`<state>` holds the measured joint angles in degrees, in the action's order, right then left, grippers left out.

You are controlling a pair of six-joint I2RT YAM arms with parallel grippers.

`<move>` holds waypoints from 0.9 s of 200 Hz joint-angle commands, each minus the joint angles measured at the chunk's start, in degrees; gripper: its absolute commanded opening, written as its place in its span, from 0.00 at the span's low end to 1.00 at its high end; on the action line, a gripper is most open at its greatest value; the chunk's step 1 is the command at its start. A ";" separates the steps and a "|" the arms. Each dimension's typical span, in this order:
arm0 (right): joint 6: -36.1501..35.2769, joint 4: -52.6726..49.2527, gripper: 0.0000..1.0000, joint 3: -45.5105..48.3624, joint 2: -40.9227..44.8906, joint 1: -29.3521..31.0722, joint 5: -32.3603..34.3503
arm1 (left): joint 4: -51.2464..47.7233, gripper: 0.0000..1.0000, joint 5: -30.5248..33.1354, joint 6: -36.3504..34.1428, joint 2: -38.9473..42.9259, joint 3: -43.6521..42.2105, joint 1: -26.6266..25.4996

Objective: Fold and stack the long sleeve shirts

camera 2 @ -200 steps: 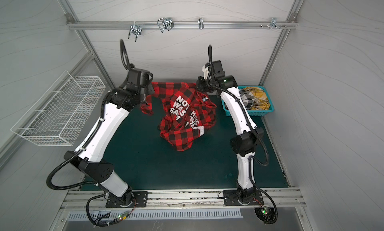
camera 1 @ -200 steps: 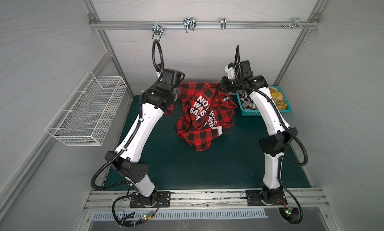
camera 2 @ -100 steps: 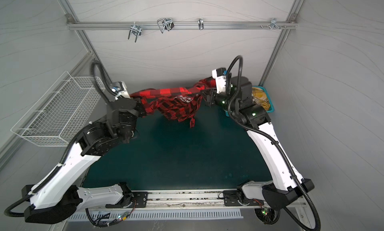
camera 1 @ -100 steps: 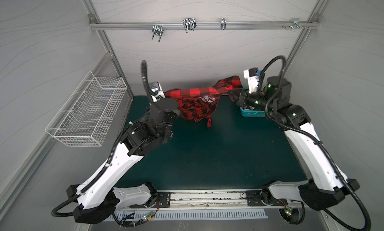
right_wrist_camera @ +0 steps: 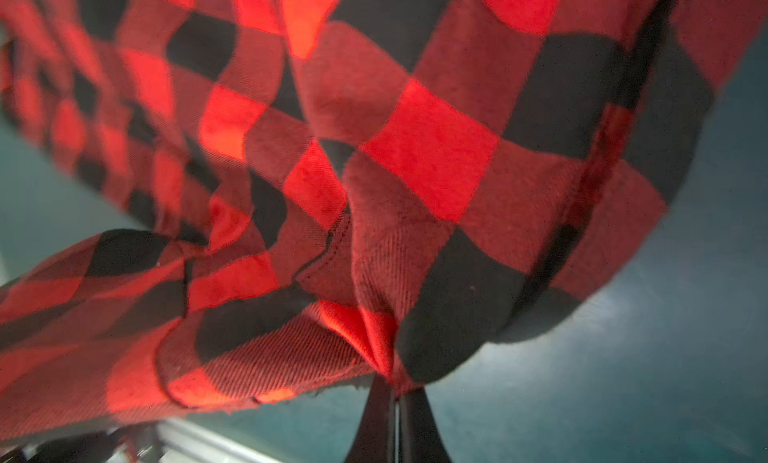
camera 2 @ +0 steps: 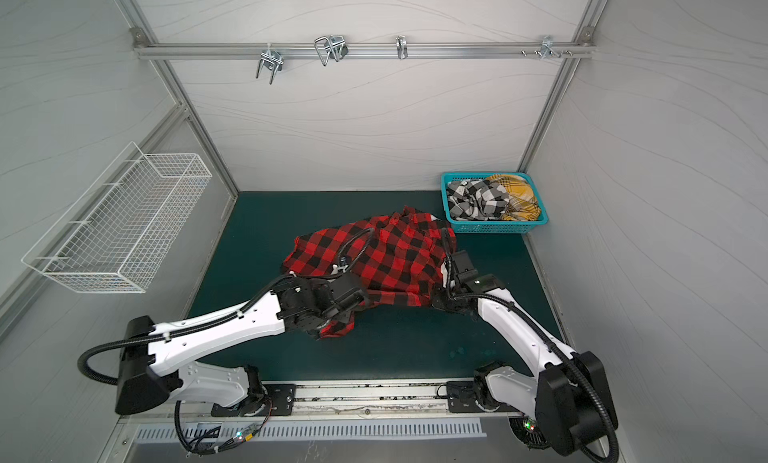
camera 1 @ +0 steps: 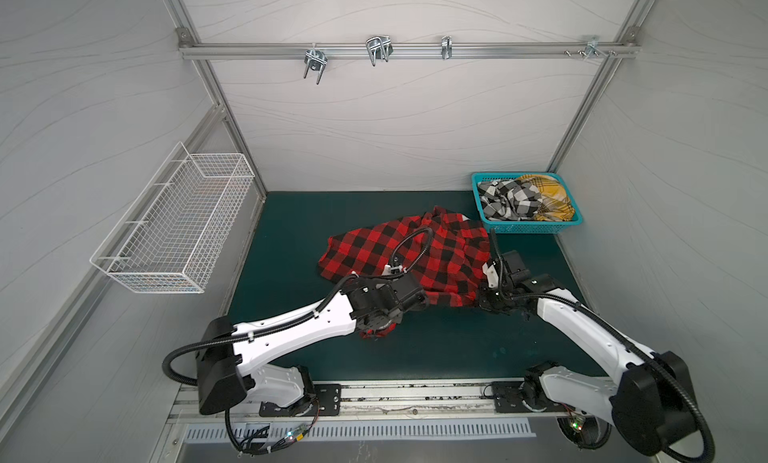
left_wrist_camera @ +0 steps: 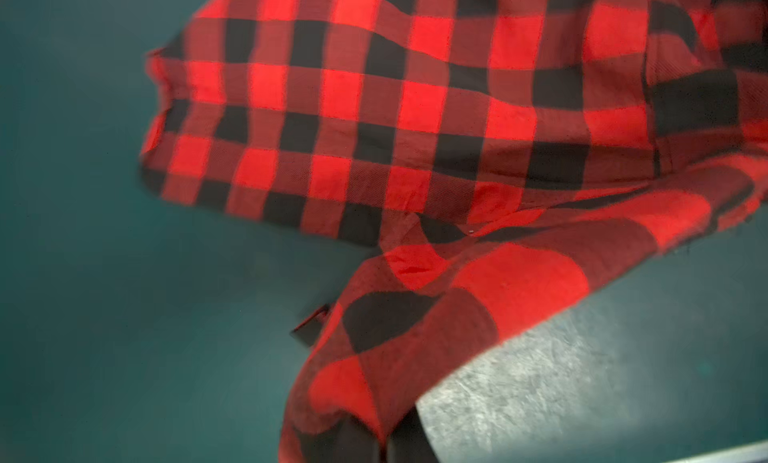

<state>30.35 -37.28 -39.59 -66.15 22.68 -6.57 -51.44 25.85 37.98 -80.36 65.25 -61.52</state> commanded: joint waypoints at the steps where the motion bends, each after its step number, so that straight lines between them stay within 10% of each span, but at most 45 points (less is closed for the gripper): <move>1: 2.35 -3.30 0.00 -0.14 -3.44 -1.06 5.57 | 2.45 0.53 -8.19 -0.44 -6.51 3.99 0.35; 42: 2.36 -4.76 0.17 -5.49 -12.42 -3.35 7.22 | -6.62 0.99 -10.97 7.84 -0.77 -1.96 0.43; 91: 3.58 -2.89 0.34 -9.07 -17.07 -5.01 4.22 | -19.96 0.99 -13.15 16.58 9.81 -12.15 4.02; 129: 3.93 -2.79 0.27 -8.34 -15.72 -4.97 1.36 | -2.83 0.96 -27.03 16.63 15.98 -22.88 22.29; 180: 2.11 -5.42 0.24 -7.43 -12.22 -4.85 -0.98 | 13.27 0.91 -32.40 17.34 6.52 -23.78 28.46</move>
<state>32.97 -39.72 -47.59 -80.88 18.02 -5.85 -49.21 -2.28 53.69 -70.11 40.73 -35.05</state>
